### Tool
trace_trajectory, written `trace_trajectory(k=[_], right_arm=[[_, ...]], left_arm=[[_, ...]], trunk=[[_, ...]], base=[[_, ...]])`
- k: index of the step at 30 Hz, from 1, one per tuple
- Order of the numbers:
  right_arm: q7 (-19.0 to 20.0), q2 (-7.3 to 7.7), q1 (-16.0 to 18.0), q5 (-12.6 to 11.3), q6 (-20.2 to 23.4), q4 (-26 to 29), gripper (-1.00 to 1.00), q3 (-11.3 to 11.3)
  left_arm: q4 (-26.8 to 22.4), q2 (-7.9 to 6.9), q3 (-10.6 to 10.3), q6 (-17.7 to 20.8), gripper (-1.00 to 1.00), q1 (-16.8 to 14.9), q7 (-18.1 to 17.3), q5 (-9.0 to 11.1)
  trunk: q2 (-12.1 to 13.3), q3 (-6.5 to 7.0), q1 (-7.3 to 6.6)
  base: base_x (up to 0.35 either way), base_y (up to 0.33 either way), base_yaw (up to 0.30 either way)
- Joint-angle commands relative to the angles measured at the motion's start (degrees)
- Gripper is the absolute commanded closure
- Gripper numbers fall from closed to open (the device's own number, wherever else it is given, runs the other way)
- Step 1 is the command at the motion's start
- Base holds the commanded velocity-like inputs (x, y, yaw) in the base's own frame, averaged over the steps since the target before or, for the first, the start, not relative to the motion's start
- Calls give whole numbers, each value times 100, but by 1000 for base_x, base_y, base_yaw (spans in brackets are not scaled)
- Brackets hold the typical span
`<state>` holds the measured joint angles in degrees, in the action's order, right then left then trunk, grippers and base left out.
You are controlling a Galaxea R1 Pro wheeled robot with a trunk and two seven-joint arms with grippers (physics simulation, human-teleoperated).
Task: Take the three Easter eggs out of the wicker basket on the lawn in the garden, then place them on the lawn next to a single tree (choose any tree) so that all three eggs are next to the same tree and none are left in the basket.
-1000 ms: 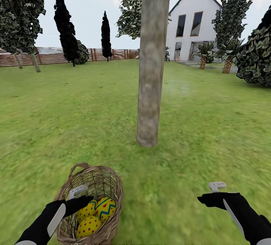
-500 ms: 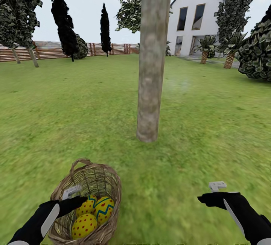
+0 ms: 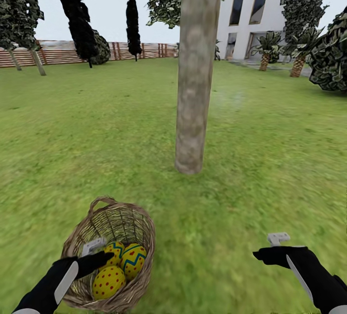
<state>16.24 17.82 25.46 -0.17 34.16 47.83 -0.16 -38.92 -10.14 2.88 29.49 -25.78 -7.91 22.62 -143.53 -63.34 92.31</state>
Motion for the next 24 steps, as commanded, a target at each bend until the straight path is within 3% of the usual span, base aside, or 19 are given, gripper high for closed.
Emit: trace_trajectory(k=[1,10,13,24], right_arm=[[19,2,2,0,29,7,-100,-2],[17,2,0,0,29,-2,-100,7],[16,2,0,0,29,-2,-100,7],[11,2,1,0,29,-10,-100,7]], left_arm=[[-7,3,20,39,-100,-2,-18,14],[-2,14,20,39,-100,1,-16,14],[108,119,20,32,-100,-2,-4,14],[157,125,22,29,-100,-2,0,6]], trunk=[[-4,-28,1],[-16,-227,24],[-20,-294,32],[-35,-538,60]], base=[[0,0,0],[0,0,0],[0,0,0],[0,0,0]])
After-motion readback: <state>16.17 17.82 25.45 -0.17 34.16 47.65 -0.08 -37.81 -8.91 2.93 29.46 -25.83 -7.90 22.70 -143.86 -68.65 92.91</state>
